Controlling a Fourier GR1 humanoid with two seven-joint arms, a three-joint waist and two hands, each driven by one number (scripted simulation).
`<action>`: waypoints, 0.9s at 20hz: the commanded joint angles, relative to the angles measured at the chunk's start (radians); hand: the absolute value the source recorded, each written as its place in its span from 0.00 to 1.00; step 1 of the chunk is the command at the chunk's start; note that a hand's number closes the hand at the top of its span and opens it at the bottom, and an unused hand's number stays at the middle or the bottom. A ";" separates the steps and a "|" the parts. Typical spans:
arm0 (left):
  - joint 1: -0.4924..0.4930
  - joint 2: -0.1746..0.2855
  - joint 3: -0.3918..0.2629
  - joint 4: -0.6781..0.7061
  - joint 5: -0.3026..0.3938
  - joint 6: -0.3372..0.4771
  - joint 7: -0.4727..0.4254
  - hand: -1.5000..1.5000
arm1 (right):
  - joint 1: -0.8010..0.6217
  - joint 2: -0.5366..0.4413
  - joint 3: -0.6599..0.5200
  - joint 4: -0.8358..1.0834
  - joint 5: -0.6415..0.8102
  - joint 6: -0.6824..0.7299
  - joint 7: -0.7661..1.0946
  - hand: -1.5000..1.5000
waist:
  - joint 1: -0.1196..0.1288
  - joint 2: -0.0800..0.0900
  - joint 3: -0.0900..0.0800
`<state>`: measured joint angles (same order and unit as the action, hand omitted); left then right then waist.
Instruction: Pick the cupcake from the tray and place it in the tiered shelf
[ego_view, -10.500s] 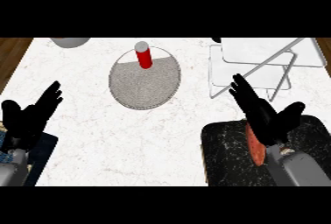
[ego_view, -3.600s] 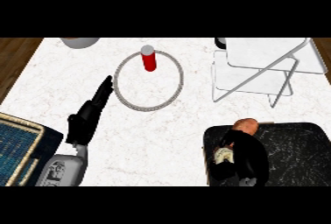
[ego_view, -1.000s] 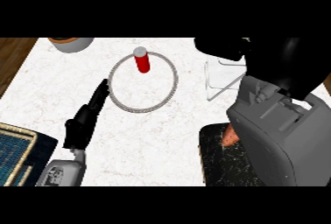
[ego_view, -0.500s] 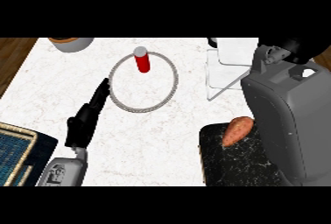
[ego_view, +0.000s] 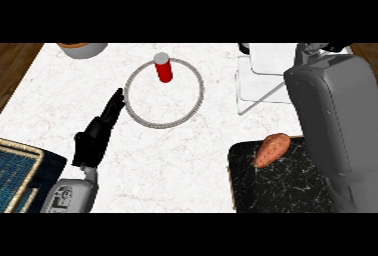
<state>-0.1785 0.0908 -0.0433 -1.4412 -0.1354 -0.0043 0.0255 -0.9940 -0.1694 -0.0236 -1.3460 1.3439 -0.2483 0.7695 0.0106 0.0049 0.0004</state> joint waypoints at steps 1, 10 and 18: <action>-0.052 -0.009 0.007 0.005 0.010 0.000 0.032 0.50 | 0.032 0.031 -0.082 -0.008 -0.133 -0.200 -0.080 1.00 | 0.000 0.003 0.001; 0.010 -0.017 -0.005 0.026 -0.013 0.000 -0.032 0.50 | -0.039 -0.062 -0.181 0.260 -0.305 -0.300 -0.291 1.00 | 0.001 -0.002 0.000; -0.006 -0.028 -0.006 -0.038 -0.013 0.014 0.056 0.50 | 0.044 -0.103 -0.163 0.273 -0.053 -0.280 -0.059 0.00 | -0.008 -0.006 -0.001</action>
<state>-0.1786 0.0781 -0.0402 -1.4554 -0.1437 -0.0024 0.0391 -0.9781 -0.2474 -0.1795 -1.1054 1.1939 -0.5261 0.6233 0.0052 -0.0042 -0.0040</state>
